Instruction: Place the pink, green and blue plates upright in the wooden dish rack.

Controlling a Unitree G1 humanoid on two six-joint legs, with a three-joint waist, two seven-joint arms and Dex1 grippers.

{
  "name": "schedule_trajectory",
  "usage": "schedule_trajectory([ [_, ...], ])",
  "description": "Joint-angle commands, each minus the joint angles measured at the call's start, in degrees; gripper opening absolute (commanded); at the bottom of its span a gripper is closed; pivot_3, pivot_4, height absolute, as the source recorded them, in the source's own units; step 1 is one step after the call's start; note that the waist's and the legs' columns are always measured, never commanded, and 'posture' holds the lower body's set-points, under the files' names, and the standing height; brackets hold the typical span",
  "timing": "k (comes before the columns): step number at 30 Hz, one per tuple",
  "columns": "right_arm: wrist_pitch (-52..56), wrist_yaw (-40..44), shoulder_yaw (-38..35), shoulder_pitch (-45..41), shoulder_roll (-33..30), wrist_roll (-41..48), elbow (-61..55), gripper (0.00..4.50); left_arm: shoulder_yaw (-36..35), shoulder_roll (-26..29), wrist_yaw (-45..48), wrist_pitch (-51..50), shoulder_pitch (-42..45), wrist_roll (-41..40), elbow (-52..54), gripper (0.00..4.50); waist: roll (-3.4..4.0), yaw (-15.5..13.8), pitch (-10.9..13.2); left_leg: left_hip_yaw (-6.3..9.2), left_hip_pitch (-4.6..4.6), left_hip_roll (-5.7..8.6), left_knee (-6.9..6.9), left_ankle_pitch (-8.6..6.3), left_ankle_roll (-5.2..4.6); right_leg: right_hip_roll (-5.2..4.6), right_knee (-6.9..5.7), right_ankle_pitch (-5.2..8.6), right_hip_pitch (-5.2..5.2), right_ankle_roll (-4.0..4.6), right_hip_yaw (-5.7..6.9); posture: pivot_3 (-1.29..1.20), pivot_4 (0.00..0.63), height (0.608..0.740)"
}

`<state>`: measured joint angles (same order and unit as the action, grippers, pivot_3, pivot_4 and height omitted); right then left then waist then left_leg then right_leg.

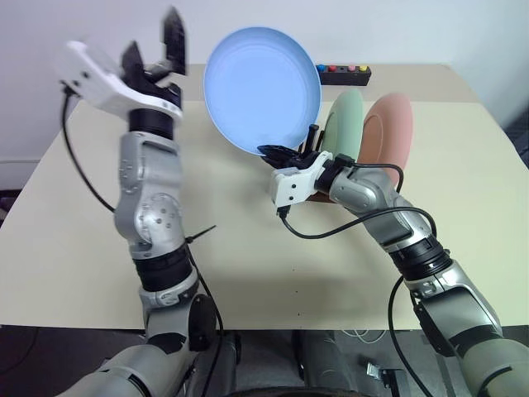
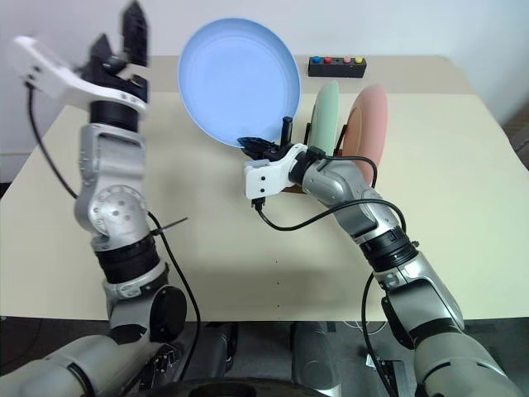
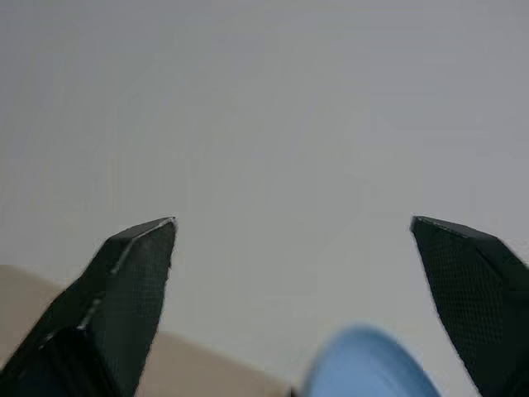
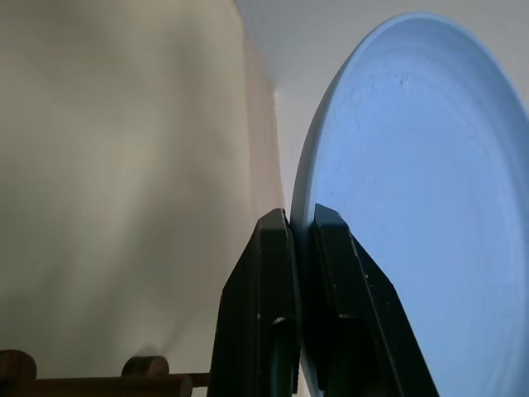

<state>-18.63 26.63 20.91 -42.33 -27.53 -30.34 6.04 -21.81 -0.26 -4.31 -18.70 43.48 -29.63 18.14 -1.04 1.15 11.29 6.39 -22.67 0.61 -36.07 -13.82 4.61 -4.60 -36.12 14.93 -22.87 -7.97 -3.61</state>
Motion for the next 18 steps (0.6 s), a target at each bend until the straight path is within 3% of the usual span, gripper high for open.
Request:
schedule_trajectory([
  [1,-4.47,-1.19,-1.82,-2.13,0.44,2.71,-2.47,0.00,-4.16,7.18,1.05,3.05,0.03,1.06,-1.59,4.49,0.00,0.05,0.00,0.00,0.00,0.00,-0.01,0.00,0.00,0.00,0.00,0.00,-0.01,0.00,0.00,0.00,0.150,0.734],
  [7,4.21,3.09,-6.87,-0.27,8.80,22.57,-8.12,0.00,-0.30,19.49,5.85,0.66,-8.19,9.06,-8.32,4.49,0.00,0.55,0.00,0.02,0.04,-0.01,0.04,0.00,-0.01,0.01,-0.03,0.00,0.02,0.00,0.00,0.00,0.150,0.734],
  [11,20.24,4.94,-12.05,1.27,14.92,41.17,-16.52,0.00,2.58,23.23,13.57,-0.32,-14.71,8.14,-8.49,4.49,0.00,0.22,0.00,0.08,0.03,0.00,0.00,-0.01,-0.02,0.01,-0.05,0.00,0.07,0.00,0.01,0.00,0.150,0.734],
  [18,40.20,1.03,-19.57,4.07,17.79,60.22,-26.20,0.00,8.89,25.20,24.65,1.15,-23.43,7.46,-5.22,4.49,0.03,0.01,0.01,0.11,0.05,-0.02,0.05,-0.01,-0.02,0.01,-0.12,-0.02,0.02,0.06,0.03,0.00,0.150,0.734],
])
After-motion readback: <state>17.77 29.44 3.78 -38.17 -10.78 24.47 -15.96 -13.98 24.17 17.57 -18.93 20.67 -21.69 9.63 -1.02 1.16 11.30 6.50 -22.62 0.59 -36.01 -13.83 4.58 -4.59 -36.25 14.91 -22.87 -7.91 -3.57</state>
